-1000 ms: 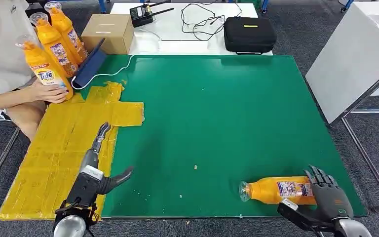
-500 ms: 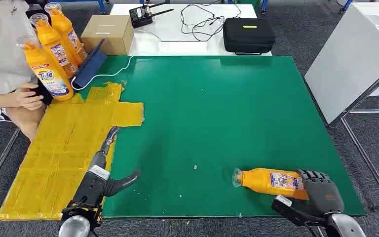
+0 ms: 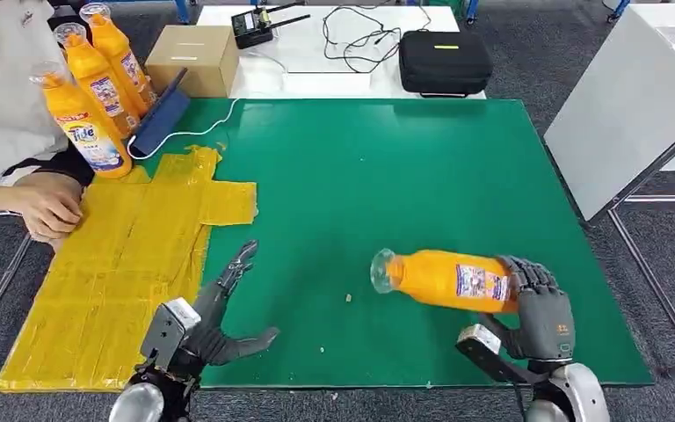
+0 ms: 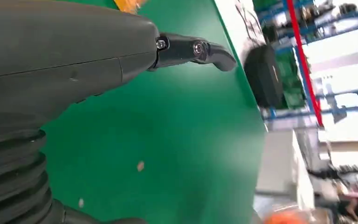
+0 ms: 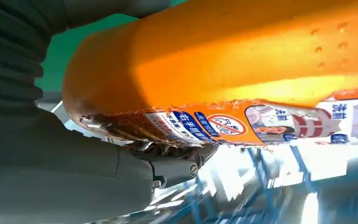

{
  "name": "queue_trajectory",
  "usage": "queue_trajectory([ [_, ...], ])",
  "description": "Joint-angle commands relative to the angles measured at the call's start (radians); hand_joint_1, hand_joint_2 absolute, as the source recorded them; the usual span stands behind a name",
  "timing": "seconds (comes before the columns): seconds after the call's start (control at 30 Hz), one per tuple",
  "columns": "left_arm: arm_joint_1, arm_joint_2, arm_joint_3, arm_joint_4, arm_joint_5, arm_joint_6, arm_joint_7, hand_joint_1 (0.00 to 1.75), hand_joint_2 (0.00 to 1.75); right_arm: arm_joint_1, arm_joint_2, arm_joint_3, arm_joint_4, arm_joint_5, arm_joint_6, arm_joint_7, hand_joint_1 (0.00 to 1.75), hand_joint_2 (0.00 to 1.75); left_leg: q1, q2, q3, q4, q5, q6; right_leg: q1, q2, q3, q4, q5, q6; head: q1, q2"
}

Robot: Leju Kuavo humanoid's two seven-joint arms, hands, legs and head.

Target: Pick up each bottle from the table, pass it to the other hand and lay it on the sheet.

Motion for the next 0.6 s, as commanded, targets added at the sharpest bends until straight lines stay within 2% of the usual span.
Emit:
queue_trajectory([
  [0.03, -0.062, 0.063, -0.102, 0.077, 0.031, -0.006, 0.003, 0.00, 1.75, -0.051, 0.162, -0.014, -0.033, -0.212, 0.005, -0.075, 1.75, 1.75, 0.001, 0.003, 0.005, 0.000, -0.002, -0.002, 0.001, 0.001, 0.005, -0.001, -0.001, -0.001, 0.000, 0.000],
  [0.1, -0.072, 0.065, -0.108, 0.083, 0.034, -0.003, 0.004, 0.00, 1.75, -0.058, 0.183, 0.004, -0.024, -0.268, 0.041, -0.089, 1.75, 1.75, 0.000, 0.003, 0.002, 0.000, -0.001, -0.001, 0.001, 0.001, 0.002, -0.001, 0.000, -0.001, 0.000, 0.000],
  [0.17, -0.084, 0.068, -0.115, 0.089, 0.040, -0.001, 0.004, 0.00, 1.75, -0.070, 0.205, 0.025, -0.019, -0.421, 0.140, -0.118, 1.75, 1.75, 0.000, 0.003, 0.003, 0.000, -0.001, -0.001, 0.001, 0.002, 0.002, -0.001, 0.000, -0.001, 0.000, 0.000],
  [0.27, -0.108, 0.056, -0.124, 0.093, 0.066, -0.005, -0.003, 0.00, 1.75, -0.108, 0.221, 0.087, 0.017, -0.478, 0.217, -0.127, 1.75, 1.75, 0.000, 0.003, 0.002, 0.000, 0.000, -0.001, 0.000, 0.002, 0.002, 0.000, 0.000, -0.001, 0.000, 0.000],
  [0.43, -0.119, 0.051, -0.133, 0.092, 0.065, 0.009, -0.007, 0.00, 1.75, -0.117, 0.221, 0.106, 0.033, -0.496, 0.236, -0.124, 1.75, 1.75, 0.001, 0.004, 0.003, -0.001, -0.001, -0.001, 0.001, 0.002, 0.003, -0.001, 0.000, 0.000, 0.000, 0.000],
  [0.6, -0.167, 0.032, -0.177, 0.086, 0.068, 0.028, -0.012, 0.00, 1.75, -0.164, 0.248, 0.223, 0.126, -0.471, 0.291, -0.093, 1.75, 1.75, 0.001, 0.002, 0.002, 0.000, 0.000, -0.001, 0.001, 0.001, 0.002, -0.001, 0.000, 0.000, 0.000, 0.000],
])
